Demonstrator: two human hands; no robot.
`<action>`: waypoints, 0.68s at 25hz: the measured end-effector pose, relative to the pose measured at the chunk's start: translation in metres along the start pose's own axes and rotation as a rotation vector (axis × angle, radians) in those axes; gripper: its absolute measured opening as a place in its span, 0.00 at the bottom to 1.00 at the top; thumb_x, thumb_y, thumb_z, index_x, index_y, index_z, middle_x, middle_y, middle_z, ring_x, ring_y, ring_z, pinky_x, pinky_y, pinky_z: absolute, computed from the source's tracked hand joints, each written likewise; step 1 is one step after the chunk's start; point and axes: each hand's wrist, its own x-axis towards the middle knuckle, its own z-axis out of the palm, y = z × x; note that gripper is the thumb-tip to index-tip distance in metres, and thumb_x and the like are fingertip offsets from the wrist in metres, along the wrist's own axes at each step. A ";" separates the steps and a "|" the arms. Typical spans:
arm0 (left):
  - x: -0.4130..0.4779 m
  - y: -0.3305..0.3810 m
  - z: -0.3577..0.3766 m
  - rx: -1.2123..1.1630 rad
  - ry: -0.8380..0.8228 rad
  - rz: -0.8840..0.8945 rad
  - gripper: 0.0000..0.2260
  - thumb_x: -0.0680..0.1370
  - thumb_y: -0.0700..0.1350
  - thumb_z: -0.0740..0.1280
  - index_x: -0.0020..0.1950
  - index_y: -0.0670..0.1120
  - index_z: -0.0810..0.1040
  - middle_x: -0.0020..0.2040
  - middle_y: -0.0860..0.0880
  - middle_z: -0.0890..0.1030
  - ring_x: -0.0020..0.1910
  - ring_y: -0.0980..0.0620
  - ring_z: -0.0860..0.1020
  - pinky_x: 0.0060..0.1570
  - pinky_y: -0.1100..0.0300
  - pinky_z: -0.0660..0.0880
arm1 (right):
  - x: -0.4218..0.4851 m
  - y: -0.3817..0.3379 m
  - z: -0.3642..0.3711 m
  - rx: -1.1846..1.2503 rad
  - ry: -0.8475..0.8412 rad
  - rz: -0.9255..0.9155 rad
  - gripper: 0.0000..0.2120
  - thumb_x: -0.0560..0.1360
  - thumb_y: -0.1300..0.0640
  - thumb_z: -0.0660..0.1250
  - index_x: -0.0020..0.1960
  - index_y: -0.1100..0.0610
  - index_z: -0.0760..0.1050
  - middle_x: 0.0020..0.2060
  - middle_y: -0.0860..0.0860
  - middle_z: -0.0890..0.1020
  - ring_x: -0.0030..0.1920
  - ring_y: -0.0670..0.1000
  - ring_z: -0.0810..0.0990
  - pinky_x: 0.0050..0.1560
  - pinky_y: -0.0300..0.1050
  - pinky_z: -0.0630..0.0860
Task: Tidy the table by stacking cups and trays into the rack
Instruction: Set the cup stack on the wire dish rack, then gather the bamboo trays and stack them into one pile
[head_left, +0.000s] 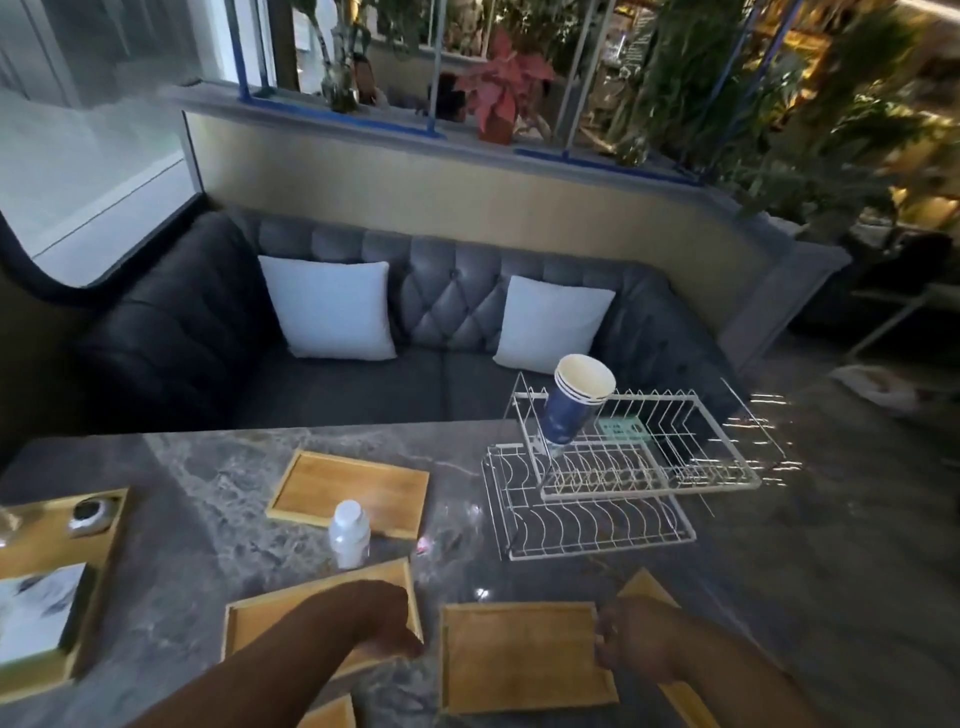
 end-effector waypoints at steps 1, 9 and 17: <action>0.001 0.000 0.004 0.010 -0.017 0.006 0.29 0.77 0.63 0.66 0.69 0.43 0.76 0.69 0.44 0.78 0.67 0.44 0.76 0.62 0.54 0.72 | 0.000 0.004 0.008 0.005 -0.013 0.034 0.16 0.72 0.43 0.69 0.56 0.49 0.79 0.58 0.52 0.82 0.57 0.52 0.81 0.48 0.40 0.73; 0.015 0.006 0.021 0.043 -0.071 -0.038 0.31 0.72 0.66 0.67 0.66 0.47 0.78 0.64 0.46 0.81 0.62 0.45 0.79 0.57 0.53 0.74 | 0.001 0.036 0.026 0.051 -0.098 0.031 0.12 0.74 0.51 0.66 0.48 0.58 0.82 0.54 0.60 0.84 0.53 0.54 0.83 0.54 0.47 0.77; 0.044 0.057 0.019 0.067 -0.091 -0.053 0.30 0.71 0.67 0.68 0.65 0.49 0.79 0.65 0.48 0.80 0.63 0.47 0.79 0.61 0.54 0.74 | 0.009 0.089 0.026 0.119 -0.056 0.030 0.18 0.81 0.51 0.64 0.66 0.61 0.78 0.65 0.58 0.80 0.64 0.55 0.78 0.55 0.42 0.74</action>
